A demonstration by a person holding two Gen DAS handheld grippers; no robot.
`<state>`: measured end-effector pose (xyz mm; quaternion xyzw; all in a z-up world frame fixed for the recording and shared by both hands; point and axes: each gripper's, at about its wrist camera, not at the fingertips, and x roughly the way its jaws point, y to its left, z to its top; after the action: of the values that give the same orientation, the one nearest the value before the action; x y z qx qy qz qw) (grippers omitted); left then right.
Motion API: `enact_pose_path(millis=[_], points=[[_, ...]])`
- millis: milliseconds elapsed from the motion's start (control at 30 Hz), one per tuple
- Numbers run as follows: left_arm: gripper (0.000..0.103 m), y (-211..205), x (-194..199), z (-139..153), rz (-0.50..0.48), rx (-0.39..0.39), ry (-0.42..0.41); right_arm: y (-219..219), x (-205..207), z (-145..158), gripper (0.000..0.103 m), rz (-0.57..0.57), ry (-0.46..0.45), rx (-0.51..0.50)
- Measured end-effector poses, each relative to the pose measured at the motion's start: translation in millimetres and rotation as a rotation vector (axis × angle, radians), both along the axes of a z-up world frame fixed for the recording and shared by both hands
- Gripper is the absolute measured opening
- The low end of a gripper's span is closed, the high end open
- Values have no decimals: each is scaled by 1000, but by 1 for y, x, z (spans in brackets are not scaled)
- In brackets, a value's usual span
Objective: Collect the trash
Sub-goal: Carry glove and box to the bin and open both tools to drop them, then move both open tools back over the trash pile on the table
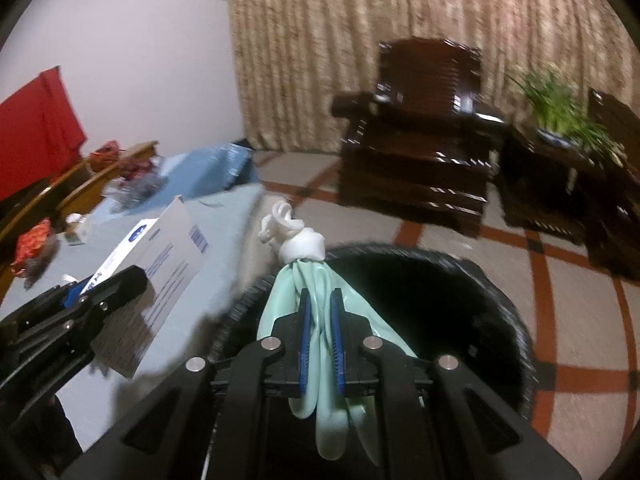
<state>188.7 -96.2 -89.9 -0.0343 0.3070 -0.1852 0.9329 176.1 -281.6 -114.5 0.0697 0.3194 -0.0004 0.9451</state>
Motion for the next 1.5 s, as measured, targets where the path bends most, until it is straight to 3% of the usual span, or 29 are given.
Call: enact_pose_path(millis=[267,433,533,633,833,933,1000,1067,1167,1500], points=[[30,-60,18,-40,-100,29,80,-35,-8,-35,10,-84,80,24],[32,-70,22,-55,-128,31,123,-46,-8,-52,11,-94,129,36],[34,-69,22,-61,-131,31,148,-49,-9,-60,18,-104,157,46],[46,-63,21,-64,-132,20,160,-49,-12,-61,21,-110,158,46],[56,-56,21,-52,-118,5,151,-47,-12,-55,23,-116,145,34],[69,-42,18,-40,-88,-2,117,-46,-14,-46,43,-123,119,25],[79,-33,16,-30,-62,-1,85,-43,-15,-37,74,-130,91,16],[87,-18,12,-19,-25,3,50,-37,-16,-28,88,-130,59,7],[91,12,7,-4,38,2,22,-23,-14,-15,96,-97,13,6],[94,142,-24,38,331,70,-69,57,8,18,97,71,-82,18]])
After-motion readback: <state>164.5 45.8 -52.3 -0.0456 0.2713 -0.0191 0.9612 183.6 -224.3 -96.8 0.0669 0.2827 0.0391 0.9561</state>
